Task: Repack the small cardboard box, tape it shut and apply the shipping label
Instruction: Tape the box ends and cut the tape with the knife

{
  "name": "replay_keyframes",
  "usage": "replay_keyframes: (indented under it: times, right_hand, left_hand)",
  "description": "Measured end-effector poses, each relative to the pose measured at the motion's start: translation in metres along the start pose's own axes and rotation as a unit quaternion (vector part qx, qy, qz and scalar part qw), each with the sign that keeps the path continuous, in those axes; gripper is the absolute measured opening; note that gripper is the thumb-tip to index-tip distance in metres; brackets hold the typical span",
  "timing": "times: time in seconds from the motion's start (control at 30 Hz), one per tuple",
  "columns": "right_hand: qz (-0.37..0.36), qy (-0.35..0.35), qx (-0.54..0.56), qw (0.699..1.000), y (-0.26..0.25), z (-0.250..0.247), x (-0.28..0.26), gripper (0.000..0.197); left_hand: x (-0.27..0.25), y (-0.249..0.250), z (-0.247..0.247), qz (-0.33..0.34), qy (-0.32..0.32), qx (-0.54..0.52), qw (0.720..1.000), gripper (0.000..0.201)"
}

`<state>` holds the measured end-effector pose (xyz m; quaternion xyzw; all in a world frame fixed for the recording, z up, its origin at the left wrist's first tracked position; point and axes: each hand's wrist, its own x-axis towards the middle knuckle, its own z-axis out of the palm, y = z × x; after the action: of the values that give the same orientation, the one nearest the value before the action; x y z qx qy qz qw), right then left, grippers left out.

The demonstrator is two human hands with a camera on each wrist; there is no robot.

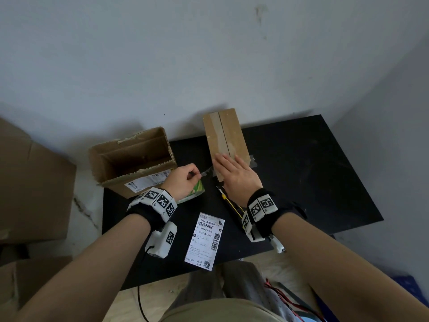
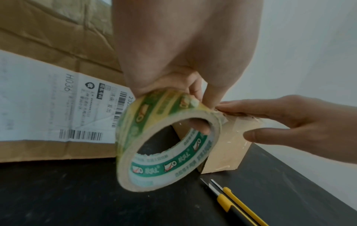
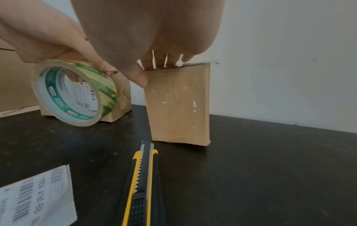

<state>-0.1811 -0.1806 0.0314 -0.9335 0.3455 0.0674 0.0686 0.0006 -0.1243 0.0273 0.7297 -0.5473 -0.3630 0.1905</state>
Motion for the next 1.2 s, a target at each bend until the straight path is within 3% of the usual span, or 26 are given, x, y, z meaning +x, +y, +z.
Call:
replay_keyframes:
  times: [0.2,0.37,0.53,0.7,0.87,1.2]
  right_hand:
    - [-0.027,-0.019,-0.010,0.999,0.000,-0.003,0.001,0.064]
    - [0.008,0.006,0.038,0.999,0.010,-0.002,-0.003,0.064]
    - [0.000,0.002,0.041,0.999,0.011,0.000,-0.001,0.067]
    - [0.000,0.014,0.041,0.999,0.009,0.002,-0.003,0.066]
    - [-0.002,0.069,0.033,0.997,0.007,0.000,-0.003,0.063]
    - [-0.013,0.076,0.053,0.996,0.015,0.001,-0.005,0.072]
  left_hand:
    - [0.001,-0.005,-0.008,0.030,-0.012,0.079,0.996,0.005]
    - [-0.007,-0.017,-0.012,0.021,-0.065,0.204,0.977,0.008]
    - [-0.015,-0.022,0.006,0.029,-0.079,0.178,0.980,0.010]
    - [-0.014,-0.015,0.023,0.040,-0.059,0.217,0.974,0.021]
    - [-0.013,-0.013,0.036,0.069,-0.073,0.296,0.950,0.059]
    - [-0.031,-0.013,0.064,0.004,-0.101,0.285,0.953,0.052]
